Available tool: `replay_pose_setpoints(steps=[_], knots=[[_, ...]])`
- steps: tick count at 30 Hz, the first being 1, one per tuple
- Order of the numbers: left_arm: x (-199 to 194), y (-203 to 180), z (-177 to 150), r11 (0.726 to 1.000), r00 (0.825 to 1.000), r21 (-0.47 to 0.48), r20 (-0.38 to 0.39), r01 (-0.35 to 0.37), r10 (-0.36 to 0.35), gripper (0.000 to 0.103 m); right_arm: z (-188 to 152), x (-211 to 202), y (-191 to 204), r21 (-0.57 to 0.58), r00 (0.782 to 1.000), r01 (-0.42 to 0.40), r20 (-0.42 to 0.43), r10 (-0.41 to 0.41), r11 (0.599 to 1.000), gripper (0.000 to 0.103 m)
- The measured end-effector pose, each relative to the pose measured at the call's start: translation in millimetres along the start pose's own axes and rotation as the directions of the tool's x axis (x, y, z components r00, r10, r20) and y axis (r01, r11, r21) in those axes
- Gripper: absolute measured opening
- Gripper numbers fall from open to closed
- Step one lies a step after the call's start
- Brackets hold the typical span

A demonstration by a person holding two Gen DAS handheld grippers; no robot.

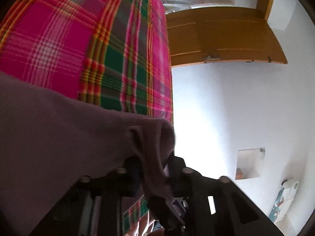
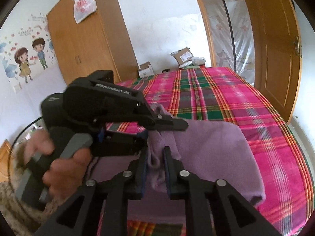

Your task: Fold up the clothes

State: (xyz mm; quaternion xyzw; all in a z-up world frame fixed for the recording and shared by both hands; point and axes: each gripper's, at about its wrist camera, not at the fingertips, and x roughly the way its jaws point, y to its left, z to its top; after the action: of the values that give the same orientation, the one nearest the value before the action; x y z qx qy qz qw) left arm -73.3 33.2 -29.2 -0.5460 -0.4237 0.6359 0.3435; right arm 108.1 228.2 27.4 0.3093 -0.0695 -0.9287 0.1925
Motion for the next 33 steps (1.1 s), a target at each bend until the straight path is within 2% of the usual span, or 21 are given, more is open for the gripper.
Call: replay_pose_setpoints(steps=[3, 6, 8, 14, 18, 22, 25, 29, 33], knots=[[0, -7, -2, 1.000, 1.000, 0.011, 0.005, 0.008, -0.008, 0.015, -17, -18, -7, -0.008, 1.000, -0.005, 0.013, 0.005, 1.000, 0.019], [2, -17, 0, 0.999, 0.999, 0.015, -0.001, 0.045, -0.045, 0.014, -36, -14, -15, -0.034, 0.995, 0.092, -0.030, -0.093, 0.995, 0.019], [1, -31, -2, 0.996, 0.998, 0.049, 0.000, 0.069, -0.069, 0.014, -44, -5, -25, 0.006, 0.991, 0.124, -0.048, -0.123, 0.992, 0.019], [0, -60, -9, 0.985, 0.989, 0.088, -0.018, 0.147, -0.146, 0.014, -38, 4, -55, 0.140, 0.979, 0.203, -0.004, -0.205, 0.969, 0.019], [-4, -67, -12, 0.981, 0.985, 0.096, -0.002, 0.170, -0.171, 0.014, -35, 6, -67, 0.171, 0.960, 0.279, -0.009, -0.281, 0.945, 0.019], [-7, -72, -11, 0.978, 0.983, 0.103, 0.007, 0.180, -0.182, 0.014, -39, 8, -68, 0.152, 0.938, 0.346, -0.083, -0.337, 0.926, 0.012], [-2, -73, -8, 0.979, 0.985, 0.105, -0.002, 0.173, -0.174, 0.014, -43, 0, -65, 0.147, 0.916, 0.400, -0.107, -0.388, 0.904, 0.007], [6, -74, -4, 0.980, 0.984, 0.090, -0.012, 0.179, -0.178, 0.014, -45, -4, -60, 0.120, 0.899, 0.435, -0.111, -0.424, 0.892, 0.007], [11, -71, 1, 0.979, 0.983, 0.083, -0.021, 0.184, -0.183, 0.014, -46, -4, -61, 0.127, 0.906, 0.420, -0.115, -0.407, 0.899, 0.007]])
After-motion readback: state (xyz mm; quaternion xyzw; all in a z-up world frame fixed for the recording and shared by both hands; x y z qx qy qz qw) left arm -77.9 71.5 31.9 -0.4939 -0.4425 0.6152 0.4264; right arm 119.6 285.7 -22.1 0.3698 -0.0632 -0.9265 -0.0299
